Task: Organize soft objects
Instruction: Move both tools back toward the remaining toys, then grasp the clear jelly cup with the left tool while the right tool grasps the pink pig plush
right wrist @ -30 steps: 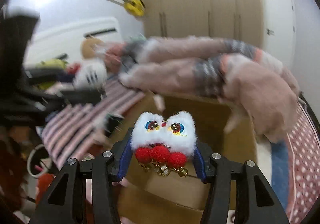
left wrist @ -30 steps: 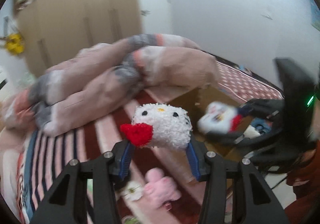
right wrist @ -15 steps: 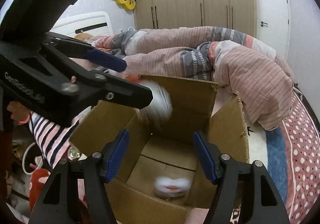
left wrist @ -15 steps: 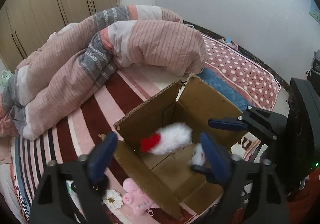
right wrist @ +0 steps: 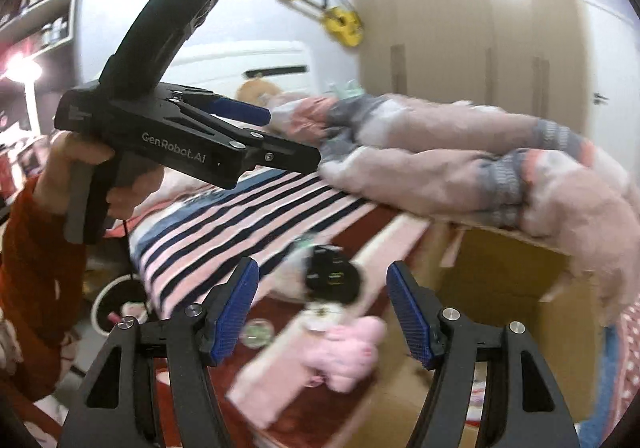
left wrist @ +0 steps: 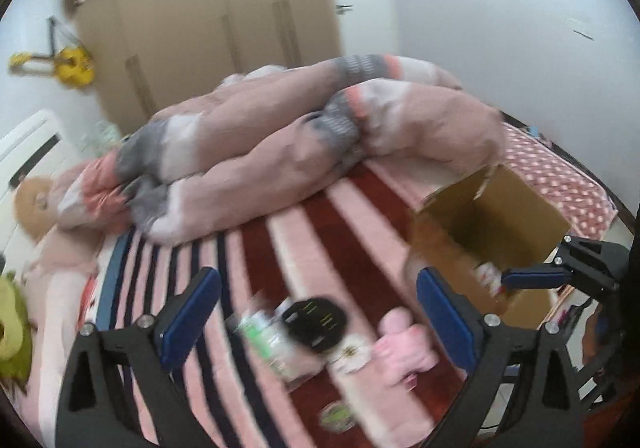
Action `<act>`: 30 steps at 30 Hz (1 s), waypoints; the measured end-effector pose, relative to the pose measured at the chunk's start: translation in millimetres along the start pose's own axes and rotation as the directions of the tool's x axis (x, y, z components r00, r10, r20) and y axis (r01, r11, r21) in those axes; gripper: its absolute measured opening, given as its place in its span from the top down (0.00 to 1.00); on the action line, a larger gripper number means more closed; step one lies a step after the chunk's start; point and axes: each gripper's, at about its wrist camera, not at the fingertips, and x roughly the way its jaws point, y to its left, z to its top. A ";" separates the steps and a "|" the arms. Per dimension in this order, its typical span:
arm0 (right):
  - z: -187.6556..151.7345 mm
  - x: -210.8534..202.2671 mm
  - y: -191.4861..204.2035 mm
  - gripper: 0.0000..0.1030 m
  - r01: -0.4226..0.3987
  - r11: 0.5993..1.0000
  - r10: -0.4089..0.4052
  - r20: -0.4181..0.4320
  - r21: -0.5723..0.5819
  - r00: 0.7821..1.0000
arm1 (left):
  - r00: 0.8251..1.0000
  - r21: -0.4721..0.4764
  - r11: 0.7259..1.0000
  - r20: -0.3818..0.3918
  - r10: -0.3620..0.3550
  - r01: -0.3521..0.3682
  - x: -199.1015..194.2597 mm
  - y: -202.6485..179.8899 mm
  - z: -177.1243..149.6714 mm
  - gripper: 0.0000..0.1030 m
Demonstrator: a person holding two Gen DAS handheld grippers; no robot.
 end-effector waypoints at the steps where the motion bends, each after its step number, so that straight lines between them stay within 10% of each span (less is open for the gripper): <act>1: -0.6 9.6 8.5 0.38 -0.003 1.000 0.003 -0.014 -0.005 1.000 | 1.000 -0.019 1.000 -0.002 0.016 -0.016 -1.2 11.3 -11.1 0.05; 9: -39.5 81.6 50.9 0.32 0.039 0.998 -0.031 -0.139 0.058 0.990 | 0.999 -0.134 0.991 -0.051 0.011 -0.018 22.5 75.4 -114.9 0.05; 17: -92.9 140.0 19.7 0.29 0.298 0.937 -0.243 -0.271 0.184 0.931 | 0.967 -0.184 0.970 -0.173 -0.189 0.157 99.2 58.2 -195.6 0.05; 21: -104.2 147.3 16.7 0.29 0.391 0.902 -0.327 -0.301 0.183 0.896 | 0.940 -0.222 0.949 -0.208 -0.271 0.224 122.7 40.9 -216.5 0.10; 24: -110.9 148.5 18.0 0.29 0.441 0.875 -0.369 -0.315 0.201 0.874 | 0.917 -0.242 0.930 -0.220 -0.332 0.278 133.6 30.9 -223.2 0.32; 30: -115.1 156.2 1.3 0.27 0.529 0.817 -0.438 -0.350 0.229 0.828 | 0.920 -0.217 0.938 -0.231 -0.318 0.270 144.9 14.0 -219.1 0.33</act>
